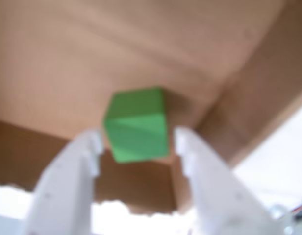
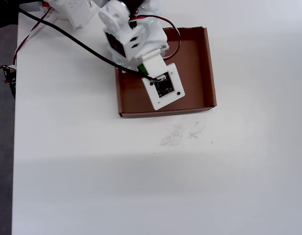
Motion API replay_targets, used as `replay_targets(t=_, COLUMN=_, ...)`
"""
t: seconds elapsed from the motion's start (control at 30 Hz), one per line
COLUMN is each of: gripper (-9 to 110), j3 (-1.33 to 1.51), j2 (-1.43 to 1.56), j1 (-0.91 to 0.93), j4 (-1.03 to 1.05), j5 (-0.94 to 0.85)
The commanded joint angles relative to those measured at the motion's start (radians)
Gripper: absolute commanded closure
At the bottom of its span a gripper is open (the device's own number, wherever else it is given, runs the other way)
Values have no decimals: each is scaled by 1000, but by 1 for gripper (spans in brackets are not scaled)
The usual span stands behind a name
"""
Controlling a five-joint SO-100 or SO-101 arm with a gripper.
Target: Grasp a green cube and put it in a box.
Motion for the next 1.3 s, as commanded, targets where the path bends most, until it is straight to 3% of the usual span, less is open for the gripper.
replay_targets(t=0.0, gripper=83, j3=-101, j2=103, j1=63, j4=41, j5=6)
replay_targets(t=0.3, gripper=85, j3=-123, j2=321, j1=284, j4=137, j5=-6)
replay_targets(t=0.57, gripper=87, j3=299, j2=699, j1=468, j4=-58, j5=-17)
replay_targets(t=1.07, gripper=88, j3=738, j2=1241, j1=514, j4=170, j5=-114)
replay_targets(t=1.27, gripper=88, j3=859, j2=1350, j1=518, j4=170, j5=-117)
